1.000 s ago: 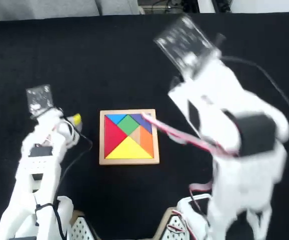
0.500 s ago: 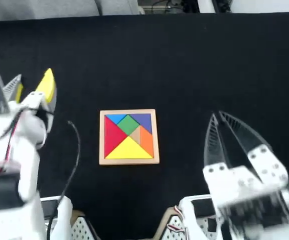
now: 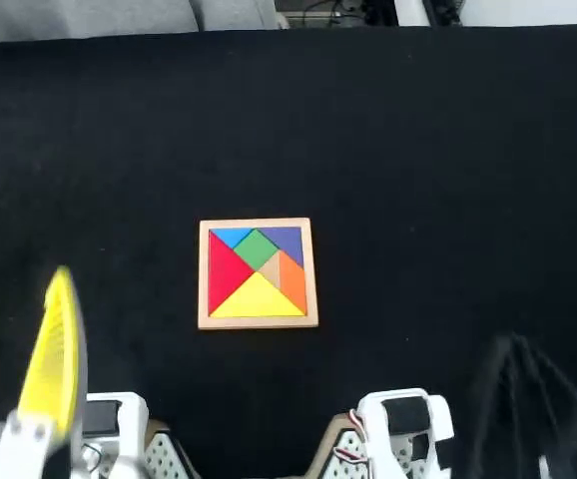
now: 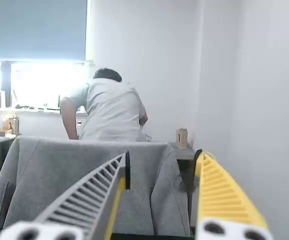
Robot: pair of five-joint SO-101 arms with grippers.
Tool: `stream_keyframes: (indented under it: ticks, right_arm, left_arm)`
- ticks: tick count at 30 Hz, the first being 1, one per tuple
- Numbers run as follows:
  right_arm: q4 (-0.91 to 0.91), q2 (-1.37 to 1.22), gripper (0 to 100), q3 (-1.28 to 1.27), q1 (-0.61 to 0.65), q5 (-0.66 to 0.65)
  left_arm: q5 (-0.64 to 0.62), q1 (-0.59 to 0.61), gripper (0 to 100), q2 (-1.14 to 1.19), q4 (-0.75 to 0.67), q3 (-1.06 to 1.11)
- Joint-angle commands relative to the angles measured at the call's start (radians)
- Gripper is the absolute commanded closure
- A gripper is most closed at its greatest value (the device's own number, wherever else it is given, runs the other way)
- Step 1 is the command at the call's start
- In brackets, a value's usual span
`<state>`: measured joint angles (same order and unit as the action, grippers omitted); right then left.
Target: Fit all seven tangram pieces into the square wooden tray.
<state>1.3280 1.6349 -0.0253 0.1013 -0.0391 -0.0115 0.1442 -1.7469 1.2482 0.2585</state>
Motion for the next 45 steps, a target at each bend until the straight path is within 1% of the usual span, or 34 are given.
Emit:
stream_keyframes:
  ticks: [1,4,6,7,9,11,13,15,17,20,22,25,27,29,32,36,38,41,43,45]
  right_arm:
    - [0.006,0.068,98.7,-0.007,-0.054,0.021]
    - [0.075,0.17,98.7,-0.008,-0.176,0.021]
    - [0.104,0.243,98.7,-0.01,-0.255,0.023]
    - [0.121,0.263,98.7,-0.002,-0.275,0.029]
    - [0.164,0.262,98.7,0.012,-0.276,0.072]
    - [0.19,0.251,98.7,-0.004,-0.264,0.091]
    - [0.184,0.251,98.7,-0.051,-0.235,0.091]
    - [0.132,0.249,98.6,-0.127,-0.203,0.091]
    - [0.055,0.249,98.6,-0.24,-0.181,0.091]
    - [-0.064,0.249,98.6,-0.469,-0.186,0.091]
    - [-0.183,0.249,98.6,-0.647,-0.183,0.089]
    - [-0.414,0.249,98.6,-0.92,-0.186,0.089]
    - [-0.562,0.249,98.6,-1.081,-0.186,0.089]
    - [-0.68,0.249,98.6,-1.208,-0.18,0.089]
    - [-0.763,0.249,98.6,-1.322,-0.175,0.089]
    - [-0.738,0.249,98.6,-1.409,-0.091,0.089]
    - [-0.706,0.249,98.6,-1.457,-0.066,0.089]
    - [-0.647,0.249,98.6,-1.563,-0.068,0.089]
    - [-0.609,0.249,98.6,-1.659,-0.068,0.091]
    - [-0.502,0.234,98.6,-1.655,-0.068,0.092]
  left_arm:
    - [-0.018,-0.012,78,-0.084,0.114,-0.088]
    - [-0.04,0.013,78,-0.072,0.226,-0.12]
    - [-0.038,0.042,78,-0.071,0.282,-0.101]
    - [-0.043,0.059,78,-0.072,0.29,-0.071]
    - [-0.044,0.093,78,-0.072,0.285,-0.005]
    - [-0.044,0.114,78,-0.072,0.244,0.079]
    - [-0.037,0.125,78,-0.072,0.163,0.188]
    - [-0.037,0.131,78,-0.072,0.051,0.326]
    - [-0.035,0.148,78,-0.072,-0.087,0.504]
    - [-0.035,0.173,78,-0.072,-0.327,0.805]
    - [-0.026,0.163,77,-0.069,-0.493,1.003]
    - [0.075,0.153,78,-0.068,-0.703,1.253]
    - [0.126,0.119,78,-0.069,-0.802,1.377]
    - [0.147,0.073,78,-0.064,-0.845,1.446]
    - [0.135,0.013,78,-0.063,-0.776,1.442]
    - [0.11,-0.035,78,-0.054,-0.672,1.442]
    - [0.11,-0.033,78,-0.052,-0.635,1.442]
    - [0.115,-0.01,78,-0.052,-0.572,1.442]
    - [0.117,0.019,78,-0.052,-0.488,1.442]
    - [0.117,0.048,77,-0.052,-0.391,1.442]
